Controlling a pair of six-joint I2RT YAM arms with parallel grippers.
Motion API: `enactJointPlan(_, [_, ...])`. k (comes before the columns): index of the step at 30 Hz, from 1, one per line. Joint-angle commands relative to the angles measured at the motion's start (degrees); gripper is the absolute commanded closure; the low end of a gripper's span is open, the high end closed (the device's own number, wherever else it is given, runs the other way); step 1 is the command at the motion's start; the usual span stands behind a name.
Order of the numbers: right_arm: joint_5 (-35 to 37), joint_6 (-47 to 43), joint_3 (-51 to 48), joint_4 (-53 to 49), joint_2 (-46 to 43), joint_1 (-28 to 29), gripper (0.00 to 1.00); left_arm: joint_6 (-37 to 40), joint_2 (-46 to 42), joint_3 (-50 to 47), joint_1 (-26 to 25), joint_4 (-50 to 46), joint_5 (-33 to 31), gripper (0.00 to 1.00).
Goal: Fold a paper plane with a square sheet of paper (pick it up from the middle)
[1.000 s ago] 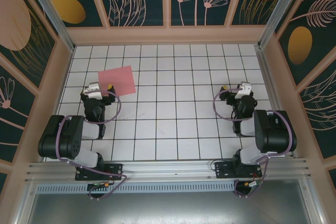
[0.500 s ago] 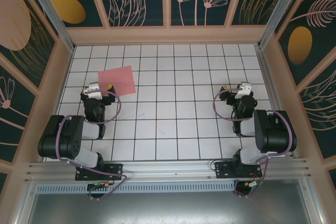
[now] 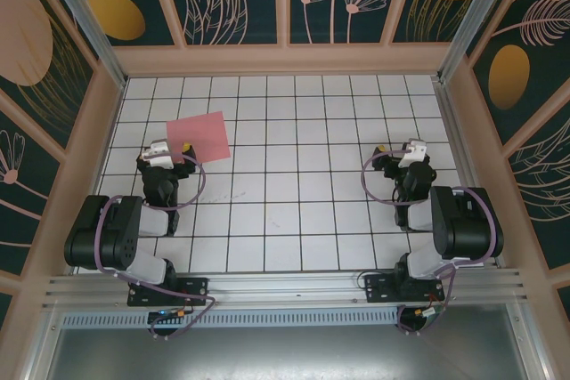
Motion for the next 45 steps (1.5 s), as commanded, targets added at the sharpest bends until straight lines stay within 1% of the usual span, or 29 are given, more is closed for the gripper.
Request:
enactJointPlan(1, [-0.70, -0.66, 1.02, 3.12, 0.55, -0.44, 0.01, 0.62, 0.43, 0.84, 0.37, 2.50, 0.81, 0.01])
enactJointPlan(18, [-0.71, -0.64, 1.00, 3.09, 0.58, -0.39, 0.01, 0.66, 0.33, 0.60, 0.37, 2.98, 0.55, 0.01])
enactJointPlan(19, [-0.59, -0.74, 1.01, 3.10, 0.58, -0.37, 0.01, 0.54, -0.19, 0.33, 0.37, 3.07, 0.40, 0.01])
enactJointPlan(21, [2.08, -1.72, 0.22, 4.27, 0.03, 1.42, 0.01, 0.86, -2.49, -0.53, 0.38, 2.86, 1.22, 0.01])
enactJointPlan(23, [2.92, -2.32, -1.21, 5.73, -1.79, 1.93, 0.01, 0.43, -6.61, -2.46, 0.42, 2.61, 0.57, 0.01])
enactJointPlan(24, [2.68, -2.46, -1.64, 5.11, -3.36, 1.95, 0.01, -0.30, -9.21, -2.97, 0.37, 0.91, -0.38, 0.01])
enactJointPlan(25, [2.94, -2.51, -1.20, 2.40, -5.85, 2.19, 0.01, -1.08, -11.82, -2.86, 0.38, -1.87, -0.83, 0.01])
enactJointPlan(26, [3.61, -1.70, 0.59, -5.04, -9.20, 2.38, 0.01, -1.88, -14.64, -1.96, 0.39, -5.91, -1.19, 0.01])
enactJointPlan(27, [5.14, 0.54, 4.04, -14.84, -11.63, 2.38, 0.01, -2.98, -17.20, -0.91, 0.38, -10.11, -1.58, 0.01])
enactJointPlan(28, [6.63, 2.33, 6.84, -21.99, -13.07, 2.39, 0.01, -4.56, -19.22, -0.02, 0.37, -12.98, -2.25, 0.01])
enactJointPlan(30, [8.80, 6.46, 11.41, -35.21, -16.26, 2.56, 0.01, -10.24, -23.00, 3.24, 0.37, -22.62, -5.41, 0.01])
enactJointPlan(32, [10.16, 14.02, 16.31, -47.62, -18.40, 2.58, 0.01, -16.59, -25.15, 7.77, 0.38, -34.13, -8.56, 0.01])
enactJointPlan(33, [8.70, 16.55, 19.03, -54.06, -18.99, 2.49, 0.01, -21.24, -25.99, 9.93, 0.39, -39.66, -9.60, 0.01])
enactJointPlan(35, [2.91, 19.14, 22.82, -62.14, -19.01, 2.08, 0.01, -28.68, -26.51, 12.46, 0.42, -46.47, -9.75, 0.01])
enactJointPlan(36, [-2.61, 20.58, 23.23, -63.48, -19.26, 1.71, 0.01, -29.33, -26.06, 13.36, 0.37, -47.10, -6.96, 0.01])
enactJointPlan(38, [-10.70, 23.43, 21.38, -61.04, -20.47, 1.60, 0.01, -27.91, -23.74, 15.62, 0.38, -46.23, 1.91, 0.01])
enactJointPlan(40, [-16.88, 26.05, 19.81, -58.20, -21.57, 1.76, 0.01, -29.98, -18.64, 20.91, 0.44, -49.33, 7.00, 0.01])
enactJointPlan(41, [-19.41, 27.40, 19.35, -56.84, -21.88, 1.93, 0.03, -29.91, -15.10, 25.10, 0.41, -52.51, 10.01, 0.01])
enactJointPlan(43, [-22.84, 28.66, 19.64, -56.24, -21.77, 2.62, 0.06, -29.44, -7.34, 32.52, 0.37, -57.07, 14.86, 0.01])
enactJointPlan(45, [-22.26, 29.04, 20.37, -57.45, -21.69, 4.04, 0.06, -30.04, -0.40, 37.87, 0.38, -58.95, 17.27, 0.01])
